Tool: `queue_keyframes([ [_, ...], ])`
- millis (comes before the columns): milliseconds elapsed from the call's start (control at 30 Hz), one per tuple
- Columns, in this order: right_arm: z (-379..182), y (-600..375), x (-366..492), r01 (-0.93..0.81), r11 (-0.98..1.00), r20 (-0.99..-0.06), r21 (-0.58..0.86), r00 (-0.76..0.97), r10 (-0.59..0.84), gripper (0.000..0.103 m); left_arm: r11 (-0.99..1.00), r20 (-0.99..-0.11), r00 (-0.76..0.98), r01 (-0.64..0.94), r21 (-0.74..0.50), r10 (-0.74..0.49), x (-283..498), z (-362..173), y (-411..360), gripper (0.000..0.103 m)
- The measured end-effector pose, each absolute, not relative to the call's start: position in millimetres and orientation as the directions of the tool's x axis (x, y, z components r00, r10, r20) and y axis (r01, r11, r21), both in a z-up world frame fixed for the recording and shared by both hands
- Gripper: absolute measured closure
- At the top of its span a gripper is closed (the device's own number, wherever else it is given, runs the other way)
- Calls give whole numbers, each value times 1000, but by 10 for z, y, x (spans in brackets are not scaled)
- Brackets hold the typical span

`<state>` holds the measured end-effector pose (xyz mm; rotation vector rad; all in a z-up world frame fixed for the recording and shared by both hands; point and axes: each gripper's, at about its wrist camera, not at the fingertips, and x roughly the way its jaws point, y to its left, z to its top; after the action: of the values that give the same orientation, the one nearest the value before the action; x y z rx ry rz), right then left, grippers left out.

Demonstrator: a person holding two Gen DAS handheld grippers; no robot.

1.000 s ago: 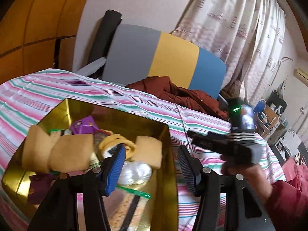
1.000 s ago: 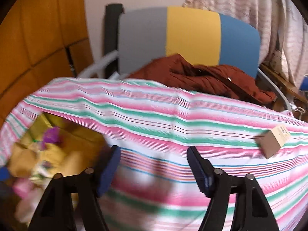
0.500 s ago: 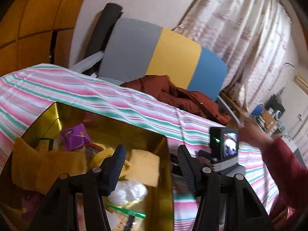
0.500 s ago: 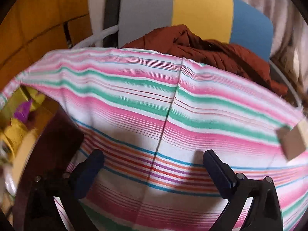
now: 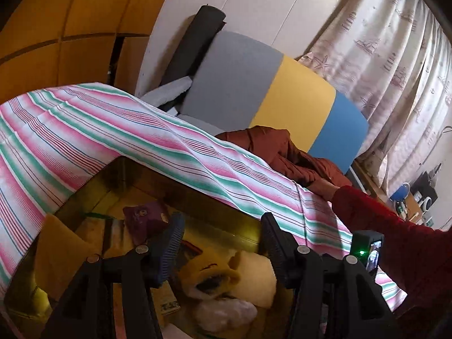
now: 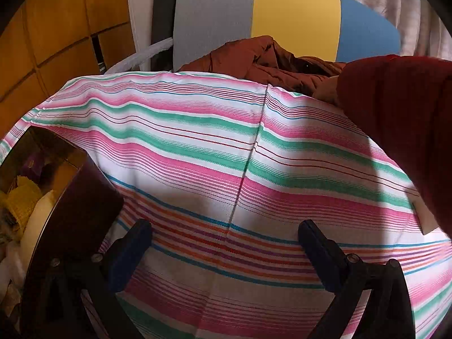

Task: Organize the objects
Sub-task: 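Move both tools away from the tray toward the table, then grasp the clear plastic bag with the left tool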

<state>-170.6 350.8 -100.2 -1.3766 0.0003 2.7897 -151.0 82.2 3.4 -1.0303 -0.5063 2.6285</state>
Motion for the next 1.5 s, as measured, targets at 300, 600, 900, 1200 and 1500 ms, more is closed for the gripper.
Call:
queue_keyframes([
  [300,-1005,3511,-1713,-28,-1000,-793,-13,-608,28,0,-859,-571,-664,-231,-457,483,-1134,163,1049,46],
  [600,-1002,3507,-1708,-28,-1000,-793,-13,-608,27,0,-861,-561,-655,-343,-376,506,-612,446,1314,46],
  [900,-908,3524,-1709,-27,-998,-813,65,-581,-37,1,-872,-568,-662,-384,-304,489,-400,556,1460,46],
  [1200,-168,4386,-785,-216,-976,-706,21,-694,138,0,-824,-609,-566,-475,-311,556,-532,300,2190,46],
  [1500,-225,5330,-102,-473,-881,-698,11,-635,332,0,-718,-668,-409,-638,-278,621,-623,-60,3309,40],
])
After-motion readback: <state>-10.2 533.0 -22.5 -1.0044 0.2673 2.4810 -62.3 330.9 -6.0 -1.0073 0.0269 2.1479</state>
